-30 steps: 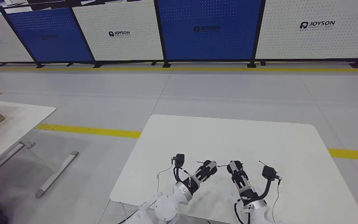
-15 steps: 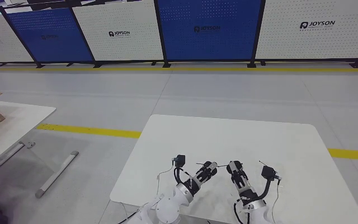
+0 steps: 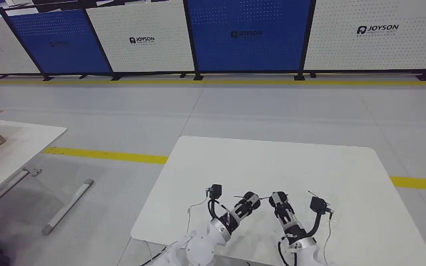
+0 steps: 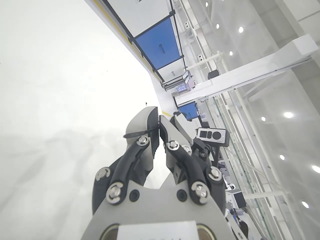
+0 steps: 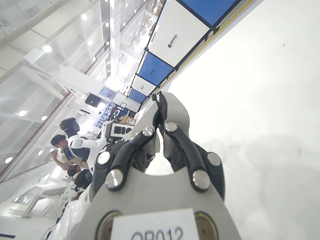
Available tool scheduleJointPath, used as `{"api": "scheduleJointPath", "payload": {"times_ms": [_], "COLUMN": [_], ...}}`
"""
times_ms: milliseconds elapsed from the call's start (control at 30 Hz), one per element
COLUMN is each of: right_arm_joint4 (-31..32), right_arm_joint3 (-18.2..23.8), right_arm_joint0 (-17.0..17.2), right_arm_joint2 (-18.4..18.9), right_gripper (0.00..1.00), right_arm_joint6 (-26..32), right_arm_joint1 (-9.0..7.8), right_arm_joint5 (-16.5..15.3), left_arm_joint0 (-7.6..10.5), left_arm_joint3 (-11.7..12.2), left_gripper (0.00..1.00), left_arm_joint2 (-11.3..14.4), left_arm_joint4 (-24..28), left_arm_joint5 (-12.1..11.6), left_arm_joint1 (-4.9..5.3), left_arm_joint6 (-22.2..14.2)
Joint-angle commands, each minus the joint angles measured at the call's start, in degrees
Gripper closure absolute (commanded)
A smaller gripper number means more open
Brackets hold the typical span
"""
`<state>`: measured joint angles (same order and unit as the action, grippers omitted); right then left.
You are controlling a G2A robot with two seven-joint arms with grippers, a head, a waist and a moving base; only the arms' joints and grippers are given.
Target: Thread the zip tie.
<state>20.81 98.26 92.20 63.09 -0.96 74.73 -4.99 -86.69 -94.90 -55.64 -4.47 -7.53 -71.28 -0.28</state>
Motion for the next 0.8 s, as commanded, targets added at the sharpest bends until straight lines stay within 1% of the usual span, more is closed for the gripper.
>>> {"api": "scheduleJointPath", "payload": {"times_ms": [0, 167, 267, 367, 433, 500, 533, 567, 633, 767], "right_arm_joint4": [-0.4, -1.2, -1.6, -2.5, -2.4, -2.2, -2.1, -2.1, -2.1, -1.6], "right_arm_joint3": [-0.1, -0.2, -0.3, -0.4, -0.5, -0.6, -0.6, -0.6, -0.6, -0.6], "right_arm_joint0": [-0.2, -0.3, -0.3, -0.5, -0.6, -0.8, -0.8, -0.8, -0.8, -0.6], "right_arm_joint2": [0.1, 0.5, 0.5, 0.7, 0.7, 0.6, 0.5, 0.5, 0.5, 0.5], "right_gripper": [1.0, 1.0, 1.0, 1.0, 1.0, 0.88, 0.86, 0.86, 0.83, 0.84], "right_arm_joint6": [1.0, 1.7, 2.3, 2.8, 3.1, 3.3, 3.4, 3.4, 3.3, 2.8], "right_arm_joint1": [0.0, 0.01, 0.03, 0.09, 0.1, 0.13, 0.14, 0.16, 0.18, 0.22], "right_arm_joint5": [-0.1, -0.9, -1.1, -1.1, -1.0, -0.7, -0.6, -0.6, -0.6, -0.8], "left_arm_joint0": [-0.19, -0.38, -0.47, -0.47, -0.38, -0.13, -0.03, 0.09, 0.26, 0.42], "left_arm_joint3": [-0.1, -0.2, -0.4, -0.5, -0.3, -0.2, -0.1, 0.1, 0.2, 0.3], "left_gripper": [1.0, 1.0, 1.0, 1.0, 1.0, 1.0, 1.0, 1.0, 1.0, 1.0], "left_arm_joint2": [-0.1, -0.3, -0.4, -0.6, -0.5, -0.4, -0.4, -0.3, -0.3, -0.3], "left_arm_joint4": [0.1, -0.2, -0.4, -0.5, -0.5, -0.4, -0.3, -0.2, 0.0, 0.1], "left_arm_joint5": [-0.4, -0.8, -0.9, -0.3, 0.5, 1.3, 1.5, 1.8, 2.2, 2.7], "left_arm_joint1": [0.04, 0.14, 0.18, 0.17, 0.14, 0.06, 0.03, 0.0, -0.06, -0.12], "left_arm_joint6": [-0.2, -1.2, -1.2, -0.9, -0.8, -0.8, -0.8, -0.8, -0.8, -0.6]}}
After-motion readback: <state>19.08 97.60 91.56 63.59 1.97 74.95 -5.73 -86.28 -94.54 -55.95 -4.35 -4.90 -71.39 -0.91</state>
